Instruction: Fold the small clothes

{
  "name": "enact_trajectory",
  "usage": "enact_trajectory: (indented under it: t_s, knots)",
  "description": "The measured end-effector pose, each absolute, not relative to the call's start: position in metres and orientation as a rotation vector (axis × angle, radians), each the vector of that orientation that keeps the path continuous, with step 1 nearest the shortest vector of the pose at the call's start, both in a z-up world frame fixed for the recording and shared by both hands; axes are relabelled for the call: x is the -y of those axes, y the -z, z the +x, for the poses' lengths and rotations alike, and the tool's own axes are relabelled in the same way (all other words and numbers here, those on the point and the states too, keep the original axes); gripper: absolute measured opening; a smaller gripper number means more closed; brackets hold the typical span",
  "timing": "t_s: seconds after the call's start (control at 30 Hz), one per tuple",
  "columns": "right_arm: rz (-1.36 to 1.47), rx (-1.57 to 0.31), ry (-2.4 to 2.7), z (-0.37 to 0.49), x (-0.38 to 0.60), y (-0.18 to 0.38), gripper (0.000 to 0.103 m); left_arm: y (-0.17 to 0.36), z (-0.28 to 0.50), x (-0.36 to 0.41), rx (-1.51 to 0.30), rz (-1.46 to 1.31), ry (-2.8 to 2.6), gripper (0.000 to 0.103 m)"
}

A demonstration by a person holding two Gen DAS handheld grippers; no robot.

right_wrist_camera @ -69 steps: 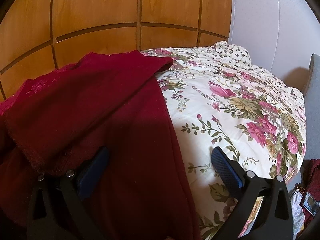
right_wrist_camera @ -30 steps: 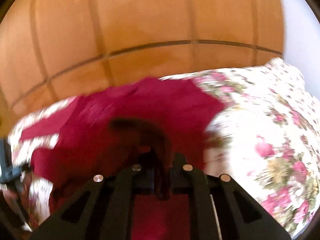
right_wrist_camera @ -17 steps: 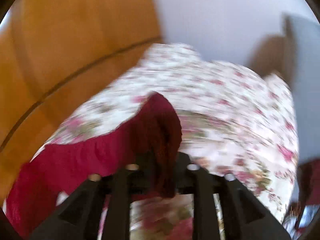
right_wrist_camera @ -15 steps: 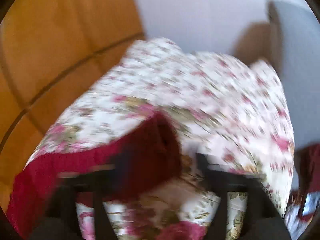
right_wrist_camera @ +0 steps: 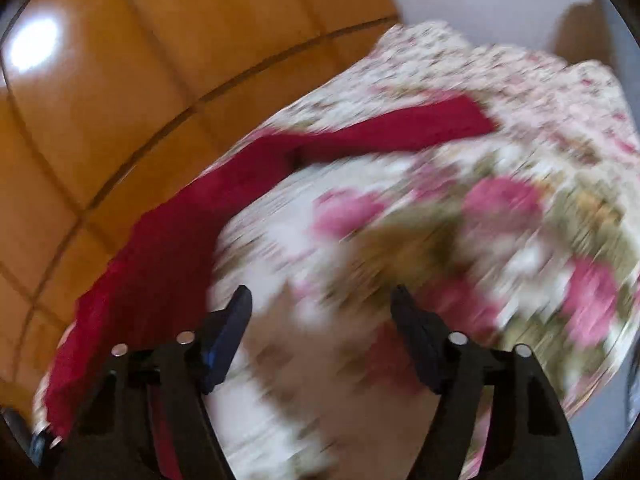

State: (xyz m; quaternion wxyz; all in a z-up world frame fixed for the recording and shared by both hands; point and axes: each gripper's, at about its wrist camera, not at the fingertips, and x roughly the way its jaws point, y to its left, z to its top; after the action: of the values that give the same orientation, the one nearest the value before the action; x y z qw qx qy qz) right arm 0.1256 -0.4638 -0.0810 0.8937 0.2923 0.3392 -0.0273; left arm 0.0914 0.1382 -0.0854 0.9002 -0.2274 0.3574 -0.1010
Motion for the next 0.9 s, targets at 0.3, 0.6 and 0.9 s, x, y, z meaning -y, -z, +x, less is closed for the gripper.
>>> enact_trajectory:
  t_s: [0.3,0.6,0.9]
  knots:
    - [0.569,-0.834,-0.134,0.104,0.414,0.09,0.052,0.066,0.062,-0.141,-0.658,-0.647,0.332,0.098]
    - [0.621,-0.97,-0.369,0.077,0.403,0.107,0.051,0.066,0.076,-0.088,-0.729,-0.417,0.464,0.098]
    - [0.669,-0.874,-0.501,0.072,0.404,0.081,0.009,0.037,0.101,-0.06,-0.825,-0.342,0.434,0.024]
